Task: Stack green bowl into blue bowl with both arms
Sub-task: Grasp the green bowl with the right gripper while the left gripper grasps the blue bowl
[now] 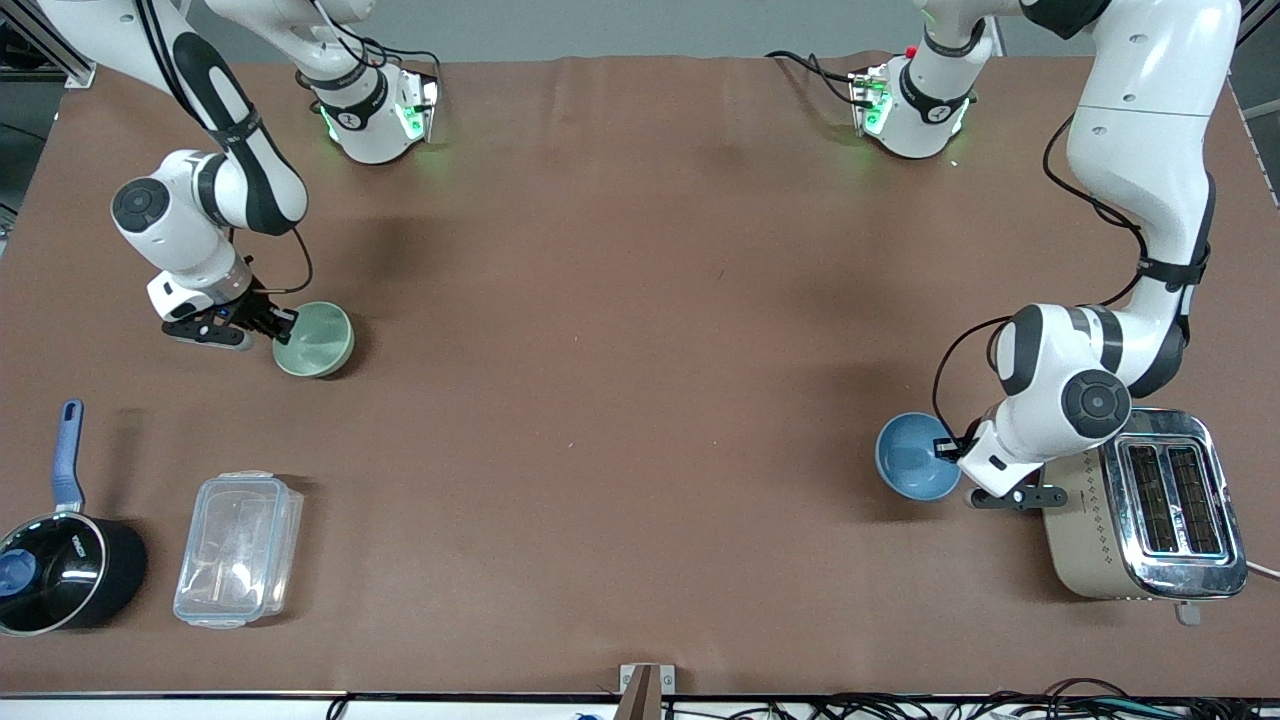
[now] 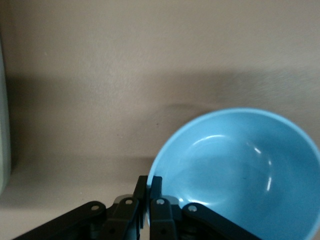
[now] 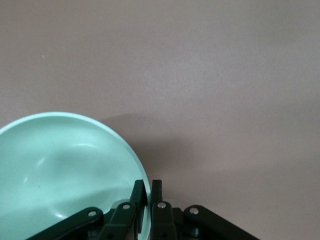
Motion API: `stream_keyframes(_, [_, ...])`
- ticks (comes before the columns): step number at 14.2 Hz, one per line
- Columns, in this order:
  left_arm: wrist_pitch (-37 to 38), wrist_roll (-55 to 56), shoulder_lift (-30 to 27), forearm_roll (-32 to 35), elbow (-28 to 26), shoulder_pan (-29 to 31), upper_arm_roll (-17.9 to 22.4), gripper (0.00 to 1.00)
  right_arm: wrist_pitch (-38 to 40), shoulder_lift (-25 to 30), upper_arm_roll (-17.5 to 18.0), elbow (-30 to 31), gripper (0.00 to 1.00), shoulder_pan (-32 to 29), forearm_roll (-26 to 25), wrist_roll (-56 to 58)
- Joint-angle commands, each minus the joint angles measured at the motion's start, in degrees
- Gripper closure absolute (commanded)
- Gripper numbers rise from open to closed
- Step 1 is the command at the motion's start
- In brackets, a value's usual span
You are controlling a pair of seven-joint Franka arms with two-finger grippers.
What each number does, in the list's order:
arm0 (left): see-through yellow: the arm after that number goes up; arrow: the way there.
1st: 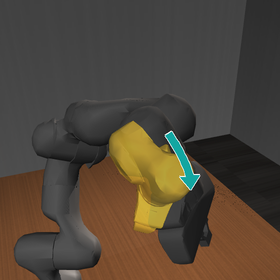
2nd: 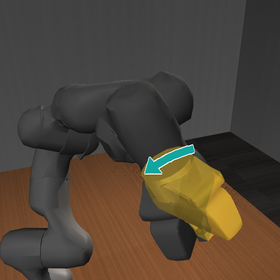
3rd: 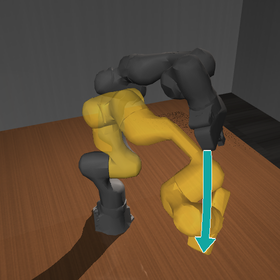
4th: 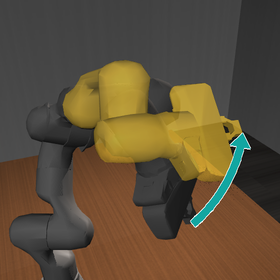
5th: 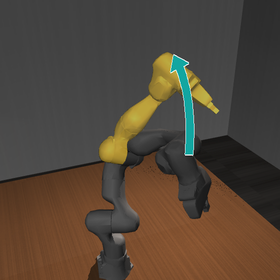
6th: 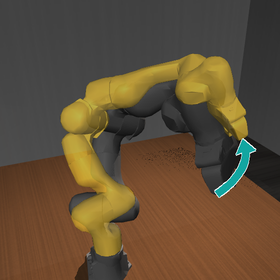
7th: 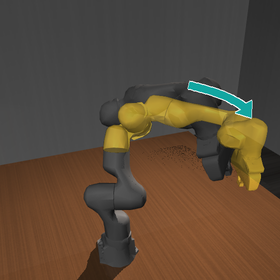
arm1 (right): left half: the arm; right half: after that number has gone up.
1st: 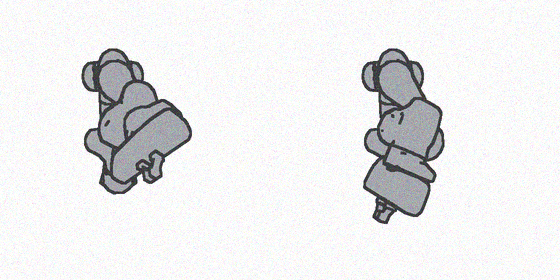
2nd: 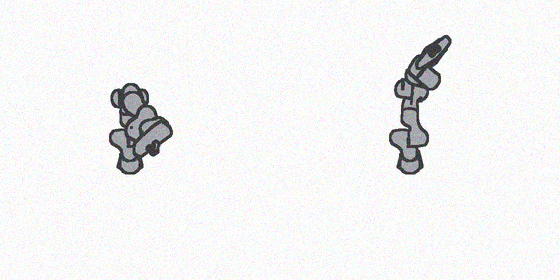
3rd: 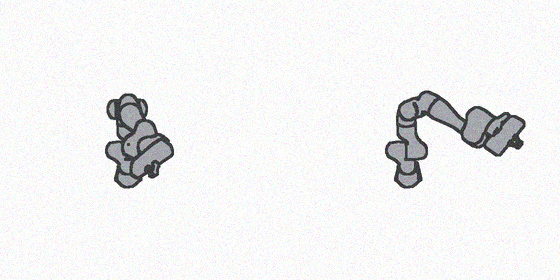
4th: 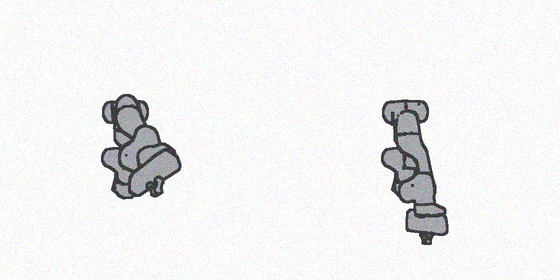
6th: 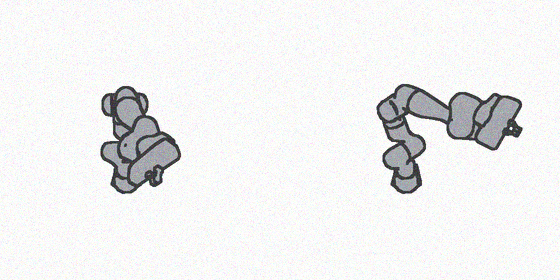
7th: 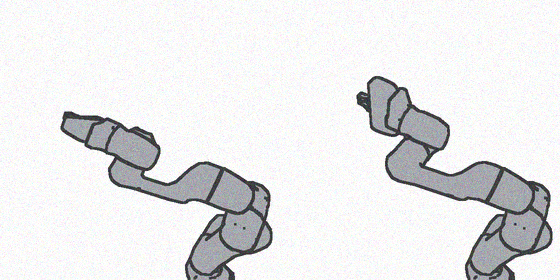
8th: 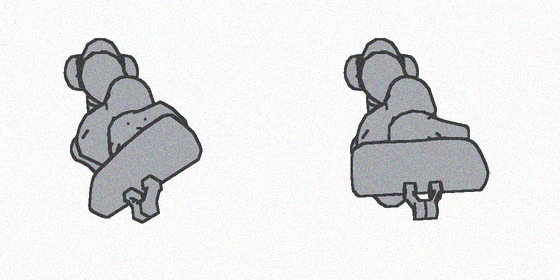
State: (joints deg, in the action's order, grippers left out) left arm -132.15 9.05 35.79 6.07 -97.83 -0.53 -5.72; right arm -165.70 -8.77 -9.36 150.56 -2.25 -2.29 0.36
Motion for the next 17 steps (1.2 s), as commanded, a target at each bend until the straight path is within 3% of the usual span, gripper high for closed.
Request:
stream_keyframes(1, [0.0,4.1,-2.2,-1.1,0.1,-0.4,-4.7,1.0,0.4,0.3,0.4,0.3,1.0,-0.5,0.4,-0.4])
stream_keyframes(5, [6.8,18.1,-2.6,-0.7,5.7,-3.1,-17.5,1.0,13.4,7.4,0.6,-4.4,1.0,0.0,0.3,-0.3])
stream_keyframes(6, [6.7,22.4,-0.7,-0.7,6.9,-6.5,-18.4,1.0,17.5,8.7,0.7,-6.8,1.0,0.7,0.3,-0.3])
stream_keyframes(10, [5.3,34.6,5.9,-0.4,11.3,-20.6,-17.8,1.0,37.9,9.3,0.9,-22.3,1.0,2.5,0.7,-1.1])
stream_keyframes(12, [3.3,36.7,8.0,-0.3,12.2,-23.7,-16.3,1.0,43.7,9.2,0.9,-27.1,1.0,4.9,4.7,-3.5])
stream_keyframes(14, [0.9,36.7,9.3,-0.3,12.3,-24.7,-16.1,0.97,45.0,9.2,3.2,-28.5,1.0,7.2,5.3,-10.1])
stream_keyframes(15, [0.3,36.7,9.7,-0.2,12.5,-25.0,-16.1,0.84,44.7,9.2,5.9,-28.5,1.0,7.3,5.3,-14.5])
stream_keyframes(16, [0.3,36.7,9.4,-0.1,12.4,-24.9,-16.1,0.54,44.3,9.0,9.0,-28.5,1.0,7.4,5.4,-18.3])
stream_keyframes(17, [0.6,36.7,8.6,0.7,12.5,-24.4,-16.1,0.01,43.5,8.9,12.6,-28.6,1.0,7.6,5.4,-23.5])
